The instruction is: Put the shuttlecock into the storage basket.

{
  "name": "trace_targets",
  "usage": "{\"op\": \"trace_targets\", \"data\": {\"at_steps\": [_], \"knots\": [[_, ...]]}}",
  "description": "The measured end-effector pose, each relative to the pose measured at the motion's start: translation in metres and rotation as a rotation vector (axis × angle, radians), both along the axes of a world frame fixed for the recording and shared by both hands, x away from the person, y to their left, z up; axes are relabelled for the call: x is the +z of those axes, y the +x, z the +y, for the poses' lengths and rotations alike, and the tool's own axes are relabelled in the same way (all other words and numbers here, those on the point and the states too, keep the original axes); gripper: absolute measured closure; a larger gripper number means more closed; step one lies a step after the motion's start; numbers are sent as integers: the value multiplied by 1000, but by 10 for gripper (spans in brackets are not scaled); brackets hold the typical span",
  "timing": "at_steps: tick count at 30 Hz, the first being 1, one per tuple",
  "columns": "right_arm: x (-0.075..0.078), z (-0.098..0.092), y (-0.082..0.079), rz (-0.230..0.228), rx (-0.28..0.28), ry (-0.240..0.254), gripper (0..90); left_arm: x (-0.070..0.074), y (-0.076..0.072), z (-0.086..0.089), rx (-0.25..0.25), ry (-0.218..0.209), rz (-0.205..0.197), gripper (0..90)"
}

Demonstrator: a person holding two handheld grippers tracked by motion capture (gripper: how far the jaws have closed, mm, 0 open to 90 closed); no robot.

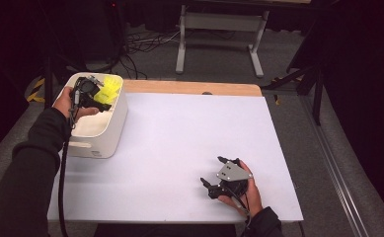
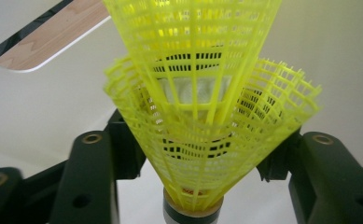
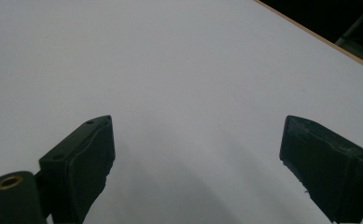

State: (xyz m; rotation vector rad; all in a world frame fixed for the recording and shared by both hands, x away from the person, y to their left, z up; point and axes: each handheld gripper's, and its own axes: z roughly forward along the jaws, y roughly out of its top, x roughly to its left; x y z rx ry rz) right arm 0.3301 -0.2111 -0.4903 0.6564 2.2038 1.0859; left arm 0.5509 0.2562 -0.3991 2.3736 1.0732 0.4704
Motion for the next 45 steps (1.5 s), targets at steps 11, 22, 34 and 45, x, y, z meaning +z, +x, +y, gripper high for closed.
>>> {"op": "trace_targets", "data": {"at_steps": [11, 22, 34, 45], "knots": [[0, 0, 1, 6, 1, 2, 108, -5, 2, -3, 1, 14, 44, 318], [0, 1, 0, 7, 7, -2, 105, 2, -3, -2, 26, 19, -43, 170], [4, -1, -2, -15, -5, 0, 105, 23, -20, -1, -33, -14, -180, 138], [8, -4, -3, -33, -15, 3, 105, 42, -46, 4, -44, -71, -285, 137]]}}
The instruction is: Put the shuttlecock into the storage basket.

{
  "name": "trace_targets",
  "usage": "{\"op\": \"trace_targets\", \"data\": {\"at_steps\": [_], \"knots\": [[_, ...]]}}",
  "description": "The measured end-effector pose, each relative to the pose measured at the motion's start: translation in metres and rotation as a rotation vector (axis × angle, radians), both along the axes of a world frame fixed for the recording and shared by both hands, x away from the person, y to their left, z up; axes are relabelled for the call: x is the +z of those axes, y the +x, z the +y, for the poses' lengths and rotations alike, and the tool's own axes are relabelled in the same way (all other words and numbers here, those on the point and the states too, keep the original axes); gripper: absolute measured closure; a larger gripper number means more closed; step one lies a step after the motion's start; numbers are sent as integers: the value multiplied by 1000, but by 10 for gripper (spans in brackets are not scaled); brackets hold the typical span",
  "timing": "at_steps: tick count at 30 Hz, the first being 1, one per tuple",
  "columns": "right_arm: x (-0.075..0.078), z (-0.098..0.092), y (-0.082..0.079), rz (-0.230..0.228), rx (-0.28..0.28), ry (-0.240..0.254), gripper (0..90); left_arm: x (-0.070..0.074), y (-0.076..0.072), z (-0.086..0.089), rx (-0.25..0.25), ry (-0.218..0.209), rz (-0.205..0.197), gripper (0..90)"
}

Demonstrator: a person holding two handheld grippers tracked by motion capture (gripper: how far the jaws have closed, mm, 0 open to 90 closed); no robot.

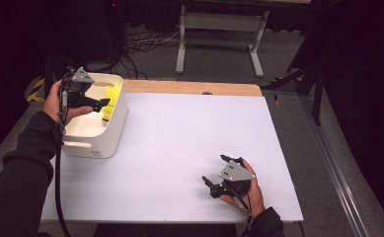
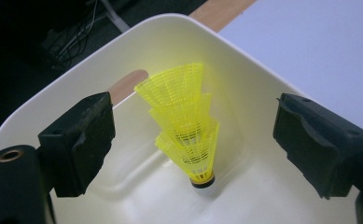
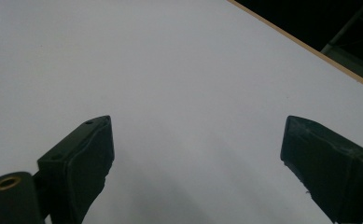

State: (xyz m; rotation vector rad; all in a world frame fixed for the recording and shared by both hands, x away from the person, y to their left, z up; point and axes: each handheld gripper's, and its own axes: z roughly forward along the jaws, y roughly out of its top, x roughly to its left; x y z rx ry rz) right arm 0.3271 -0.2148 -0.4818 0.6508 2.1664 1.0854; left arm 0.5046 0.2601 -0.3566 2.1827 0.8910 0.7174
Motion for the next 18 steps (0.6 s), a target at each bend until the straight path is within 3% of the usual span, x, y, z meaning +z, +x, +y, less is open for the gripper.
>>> {"op": "trace_targets", "data": {"at_steps": [4, 5, 9, 16, 18], "knots": [[1, 0, 0, -2, -3, 0, 105, 3, -9, 3, -16, -37, -28, 136], [1, 0, 0, -5, -4, -2, 105, 5, -13, 4, -20, -40, -53, 137], [2, -1, 0, -7, -7, 0, 105, 7, -22, 5, -47, -100, -90, 139], [3, -2, -1, -9, -10, 0, 105, 8, -36, 0, -59, -111, -151, 125], [3, -2, -1, -11, -14, 5, 105, 9, -42, 0, -71, -139, -172, 123]]}}
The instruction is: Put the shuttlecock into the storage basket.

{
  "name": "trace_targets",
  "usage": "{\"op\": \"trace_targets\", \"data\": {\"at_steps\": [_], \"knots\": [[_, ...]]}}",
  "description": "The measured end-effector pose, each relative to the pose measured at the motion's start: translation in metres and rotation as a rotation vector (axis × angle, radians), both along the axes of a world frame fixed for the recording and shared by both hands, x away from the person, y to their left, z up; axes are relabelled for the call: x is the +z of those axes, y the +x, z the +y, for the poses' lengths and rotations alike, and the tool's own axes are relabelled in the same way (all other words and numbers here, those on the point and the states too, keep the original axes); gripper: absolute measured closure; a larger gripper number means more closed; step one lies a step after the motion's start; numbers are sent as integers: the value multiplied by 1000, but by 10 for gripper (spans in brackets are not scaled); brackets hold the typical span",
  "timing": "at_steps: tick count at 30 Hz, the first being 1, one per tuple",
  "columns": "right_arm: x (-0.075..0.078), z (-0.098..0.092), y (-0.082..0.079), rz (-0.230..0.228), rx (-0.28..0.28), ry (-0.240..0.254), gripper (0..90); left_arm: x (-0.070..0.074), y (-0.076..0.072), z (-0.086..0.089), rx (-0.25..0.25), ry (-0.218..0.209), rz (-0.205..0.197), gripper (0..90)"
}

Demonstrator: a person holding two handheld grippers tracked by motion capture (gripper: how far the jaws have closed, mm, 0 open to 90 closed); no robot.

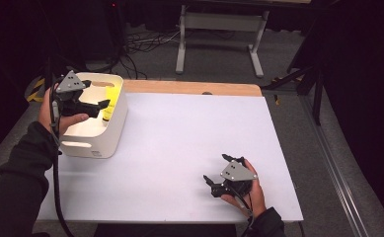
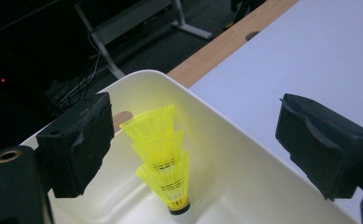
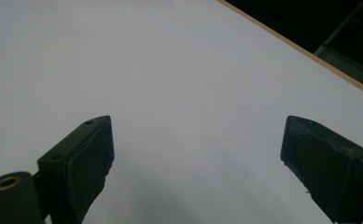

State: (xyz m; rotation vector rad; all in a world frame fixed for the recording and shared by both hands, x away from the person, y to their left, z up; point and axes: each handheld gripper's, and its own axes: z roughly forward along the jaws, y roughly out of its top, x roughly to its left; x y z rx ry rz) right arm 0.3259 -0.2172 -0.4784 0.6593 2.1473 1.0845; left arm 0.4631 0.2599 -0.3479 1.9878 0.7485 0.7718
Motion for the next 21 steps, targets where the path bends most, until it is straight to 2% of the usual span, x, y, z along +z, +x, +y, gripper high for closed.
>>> {"op": "trace_targets", "data": {"at_steps": [7, 12, 13, 21], "knots": [[1, -1, 0, -3, -1, 2, 105, -1, -12, -4, -38, -33, -28, 118], [1, -1, 0, -3, -2, 1, 105, -2, -18, -6, -46, -50, -57, 123], [1, -1, 0, -2, -2, 0, 105, -2, -20, -6, -44, -65, -58, 125], [2, -2, 0, -5, -5, 4, 105, -4, -27, -6, -62, -80, -70, 119]]}}
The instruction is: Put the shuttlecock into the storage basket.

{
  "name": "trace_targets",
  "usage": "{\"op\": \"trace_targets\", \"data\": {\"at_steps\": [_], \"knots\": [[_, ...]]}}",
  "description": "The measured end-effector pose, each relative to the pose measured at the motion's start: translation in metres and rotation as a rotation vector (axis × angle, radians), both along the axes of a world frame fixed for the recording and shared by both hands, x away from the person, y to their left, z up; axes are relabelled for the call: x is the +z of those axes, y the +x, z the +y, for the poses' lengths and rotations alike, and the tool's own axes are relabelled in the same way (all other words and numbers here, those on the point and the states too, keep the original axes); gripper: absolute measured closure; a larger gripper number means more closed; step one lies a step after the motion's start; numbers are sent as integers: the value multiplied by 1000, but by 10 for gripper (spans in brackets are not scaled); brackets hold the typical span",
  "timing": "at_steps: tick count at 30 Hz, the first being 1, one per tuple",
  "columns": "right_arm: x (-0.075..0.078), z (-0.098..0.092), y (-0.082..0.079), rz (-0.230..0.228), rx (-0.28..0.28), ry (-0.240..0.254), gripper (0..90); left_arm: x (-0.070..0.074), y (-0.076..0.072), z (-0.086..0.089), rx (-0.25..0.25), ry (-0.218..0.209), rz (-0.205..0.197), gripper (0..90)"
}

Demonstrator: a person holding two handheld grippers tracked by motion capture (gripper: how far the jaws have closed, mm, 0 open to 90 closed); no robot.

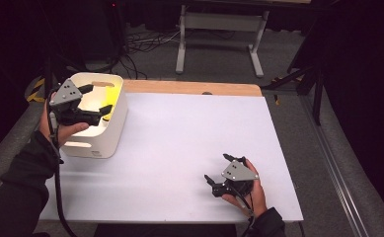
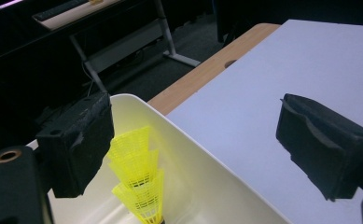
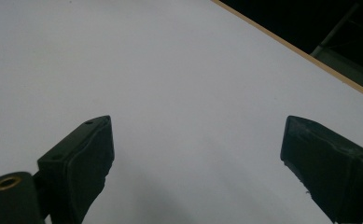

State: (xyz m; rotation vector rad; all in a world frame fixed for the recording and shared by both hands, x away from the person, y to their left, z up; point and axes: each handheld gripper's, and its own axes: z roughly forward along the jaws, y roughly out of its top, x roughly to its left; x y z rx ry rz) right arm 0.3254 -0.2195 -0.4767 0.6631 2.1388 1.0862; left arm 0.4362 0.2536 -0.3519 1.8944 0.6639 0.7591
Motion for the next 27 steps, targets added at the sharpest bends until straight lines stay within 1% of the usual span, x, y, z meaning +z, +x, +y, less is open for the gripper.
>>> {"op": "trace_targets", "data": {"at_steps": [3, 4, 5, 9, 10, 12, 15, 16, 17, 20, 22, 23, 24, 25, 27], "knots": [[0, 0, 0, -1, -1, 0, 106, 0, -4, 0, -4, -14, -14, 119], [0, 0, 0, -2, -1, 0, 105, 0, -5, 0, -7, -17, -13, 119], [0, 0, 0, -3, -1, 0, 105, 0, -6, 1, -8, -11, -16, 119], [1, 0, 0, -2, -1, 0, 105, 0, -11, -1, -22, -12, -27, 118], [1, 0, -1, -4, -1, -1, 105, 0, -12, -2, -26, -25, -29, 117], [1, 0, -1, -4, -1, 1, 106, 0, -14, -3, -33, -25, -33, 117], [1, 0, -1, -5, -2, 3, 105, -1, -17, -4, -35, -13, -41, 117], [2, 0, -1, -6, -2, 3, 105, -1, -17, -4, -36, -15, -46, 117], [2, 0, -1, -6, -2, 2, 105, -3, -19, -5, -36, -27, -48, 117], [2, 0, -1, -7, -3, 3, 105, -4, -22, -7, -48, -28, -47, 117], [2, -1, -1, -7, -3, 3, 105, -5, -25, -10, -54, -24, -55, 116], [2, -1, -1, -8, -4, 3, 105, -6, -26, -11, -58, -28, -60, 116], [2, -1, -1, -7, -3, 4, 105, -5, -27, -11, -60, -20, -63, 116], [2, 0, -1, -7, -3, 5, 105, -5, -28, -13, -65, -23, -72, 116], [2, 0, -2, -8, -3, 4, 105, -5, -31, -16, -73, -21, -74, 116]]}}
